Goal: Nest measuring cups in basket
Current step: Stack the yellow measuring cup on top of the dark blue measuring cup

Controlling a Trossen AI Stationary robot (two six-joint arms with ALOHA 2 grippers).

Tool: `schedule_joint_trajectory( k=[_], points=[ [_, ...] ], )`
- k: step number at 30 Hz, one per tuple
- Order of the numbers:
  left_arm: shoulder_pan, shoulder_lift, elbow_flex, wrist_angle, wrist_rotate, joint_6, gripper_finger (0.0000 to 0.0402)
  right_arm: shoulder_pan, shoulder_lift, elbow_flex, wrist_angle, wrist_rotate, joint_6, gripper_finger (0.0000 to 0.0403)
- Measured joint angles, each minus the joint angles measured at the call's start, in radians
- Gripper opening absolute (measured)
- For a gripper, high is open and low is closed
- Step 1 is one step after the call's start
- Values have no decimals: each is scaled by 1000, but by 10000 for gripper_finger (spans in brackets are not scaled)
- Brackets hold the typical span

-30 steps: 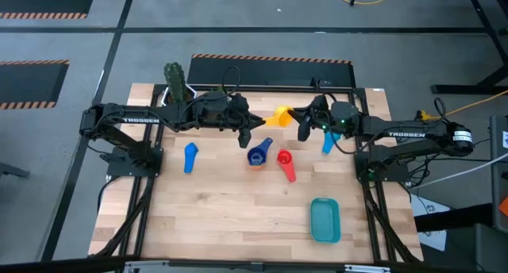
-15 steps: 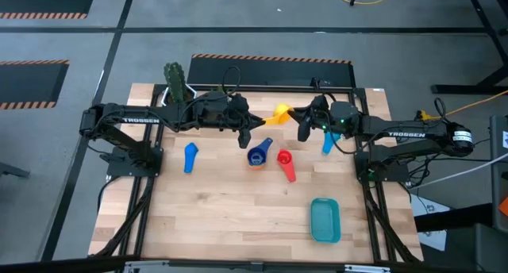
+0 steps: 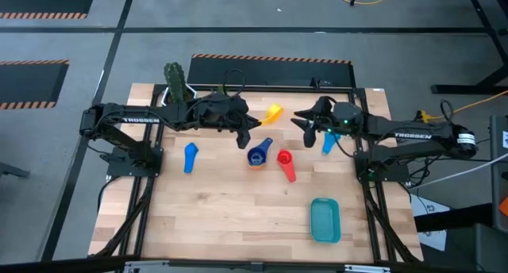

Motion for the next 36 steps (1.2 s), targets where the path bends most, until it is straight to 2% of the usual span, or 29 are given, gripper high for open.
schedule_joint_trajectory(
  k=[3,7,10,16,19,22,27,31,36],
  points=[
    [0,0,0,-37,4,-1,3,0,-51,0,-72,1,-10,146],
    [0,0,0,-83,66,-2,2,0,-121,0,-186,3,-78,146],
    [0,0,0,-93,173,-5,3,0,-156,0,-269,3,-77,146],
    [45,0,0,-99,472,-80,2,0,-171,0,-351,4,-74,146],
    [88,0,0,-106,620,-87,3,0,-151,0,-344,4,-26,146],
    [125,23,2,-128,699,-87,3,1,-112,0,-338,3,32,146],
    [179,97,2,-145,841,-117,3,1,-18,0,-323,-2,29,146],
    [198,163,2,-144,908,-162,4,1,57,1,-288,-30,28,146],
    [233,187,0,-157,926,-164,3,1,130,1,-289,-57,26,146]
  ],
)
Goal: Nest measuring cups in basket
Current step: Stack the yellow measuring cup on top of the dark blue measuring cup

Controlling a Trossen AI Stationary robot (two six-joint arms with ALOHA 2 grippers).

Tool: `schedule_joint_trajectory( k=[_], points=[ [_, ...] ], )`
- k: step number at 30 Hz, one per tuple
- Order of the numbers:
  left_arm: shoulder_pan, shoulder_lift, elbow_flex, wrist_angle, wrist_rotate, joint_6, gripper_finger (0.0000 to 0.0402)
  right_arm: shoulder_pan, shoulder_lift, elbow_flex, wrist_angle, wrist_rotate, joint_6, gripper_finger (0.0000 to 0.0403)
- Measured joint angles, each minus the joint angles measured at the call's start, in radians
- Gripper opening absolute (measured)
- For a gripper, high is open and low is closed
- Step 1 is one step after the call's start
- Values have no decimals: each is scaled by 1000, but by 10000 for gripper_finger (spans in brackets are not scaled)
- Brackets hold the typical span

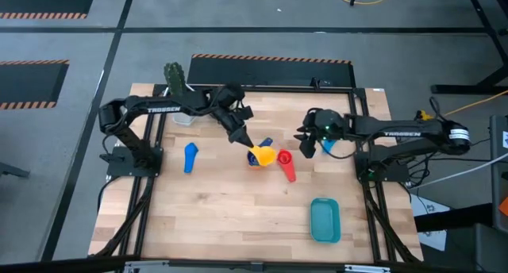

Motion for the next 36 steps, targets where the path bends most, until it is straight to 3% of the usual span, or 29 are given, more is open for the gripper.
schedule_joint_trajectory(
  k=[16,28,36],
  points=[
    [7,-2,0,-120,-102,5,15,0,137,0,127,-26,-1,145],
    [7,-2,0,-123,-112,8,20,0,175,0,140,-27,0,145],
    [7,-2,0,-123,-210,8,56,0,175,0,140,-27,1,145]
  ],
)
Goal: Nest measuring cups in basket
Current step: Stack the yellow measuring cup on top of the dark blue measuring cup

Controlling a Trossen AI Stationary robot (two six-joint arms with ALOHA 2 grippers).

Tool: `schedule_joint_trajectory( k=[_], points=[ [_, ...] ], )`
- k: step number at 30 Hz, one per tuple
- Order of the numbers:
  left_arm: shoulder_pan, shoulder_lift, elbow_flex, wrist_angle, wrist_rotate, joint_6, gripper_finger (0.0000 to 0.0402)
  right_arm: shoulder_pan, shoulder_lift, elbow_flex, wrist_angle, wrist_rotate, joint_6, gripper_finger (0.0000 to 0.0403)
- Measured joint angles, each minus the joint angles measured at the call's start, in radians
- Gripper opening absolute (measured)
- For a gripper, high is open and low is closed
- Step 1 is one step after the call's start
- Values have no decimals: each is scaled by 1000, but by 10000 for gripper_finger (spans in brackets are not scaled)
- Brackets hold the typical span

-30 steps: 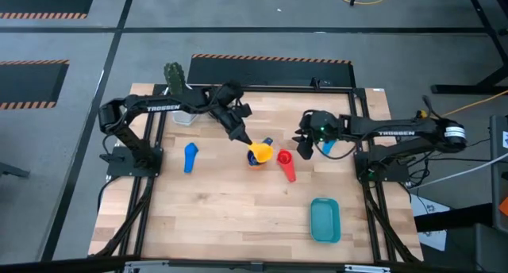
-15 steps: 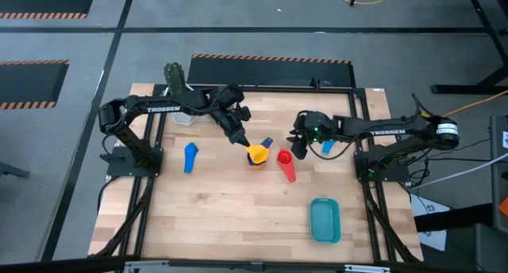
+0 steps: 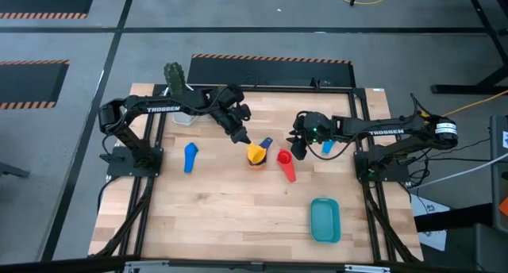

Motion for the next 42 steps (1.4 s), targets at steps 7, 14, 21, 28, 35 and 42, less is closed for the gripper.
schedule_joint_trajectory(
  k=[7,14,21,28,35,42],
  points=[
    [11,0,0,1,-89,1,89,0,0,0,0,0,0,145],
    [64,0,0,1,-167,13,86,2,0,0,10,-66,0,145],
    [74,0,0,40,-315,107,85,40,0,0,35,-85,-24,145],
    [32,-33,0,142,-317,131,85,75,0,0,38,-88,-59,145],
    [-62,-70,2,164,-315,114,85,85,0,0,39,-87,-60,145],
    [-185,-74,2,139,-360,103,85,85,0,0,54,-85,-78,145]
  ],
)
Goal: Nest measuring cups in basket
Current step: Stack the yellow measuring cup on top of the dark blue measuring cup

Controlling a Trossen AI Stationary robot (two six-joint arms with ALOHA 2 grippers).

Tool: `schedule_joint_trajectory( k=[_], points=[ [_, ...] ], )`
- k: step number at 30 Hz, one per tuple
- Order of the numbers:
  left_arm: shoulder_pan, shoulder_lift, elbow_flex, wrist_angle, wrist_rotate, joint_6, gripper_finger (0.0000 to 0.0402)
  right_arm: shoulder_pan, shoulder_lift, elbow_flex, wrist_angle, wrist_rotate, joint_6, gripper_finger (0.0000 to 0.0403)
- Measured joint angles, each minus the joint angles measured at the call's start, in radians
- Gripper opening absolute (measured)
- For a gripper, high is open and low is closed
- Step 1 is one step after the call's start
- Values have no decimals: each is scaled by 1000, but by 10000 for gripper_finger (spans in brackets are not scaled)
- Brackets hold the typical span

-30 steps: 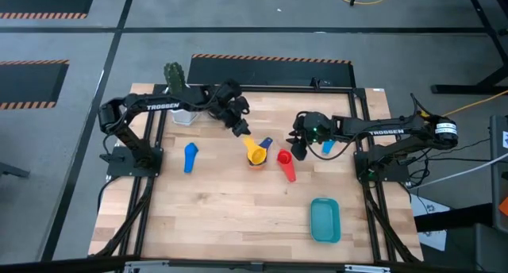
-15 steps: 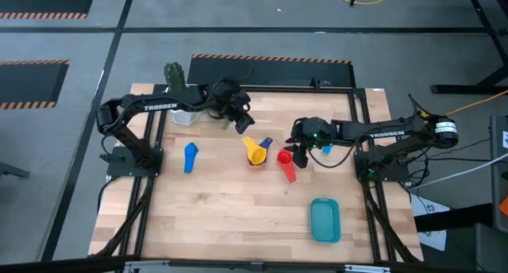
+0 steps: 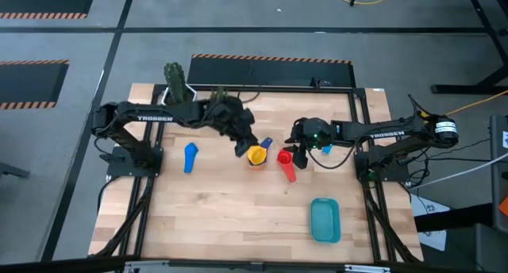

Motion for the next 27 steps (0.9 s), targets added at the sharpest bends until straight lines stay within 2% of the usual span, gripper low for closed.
schedule_joint_trajectory(
  k=[5,11,15,21,27],
  points=[
    [-65,0,0,-40,-63,1,85,0,0,0,6,0,0,145],
    [-112,39,-1,-121,-287,23,85,0,0,0,7,0,0,145],
    [-109,57,-1,-170,-386,36,85,0,0,0,15,0,0,145],
    [-79,71,-1,-206,-471,37,85,0,0,0,27,0,0,145],
    [-63,71,-2,-203,-481,37,85,0,0,0,29,0,3,145]
  ],
)
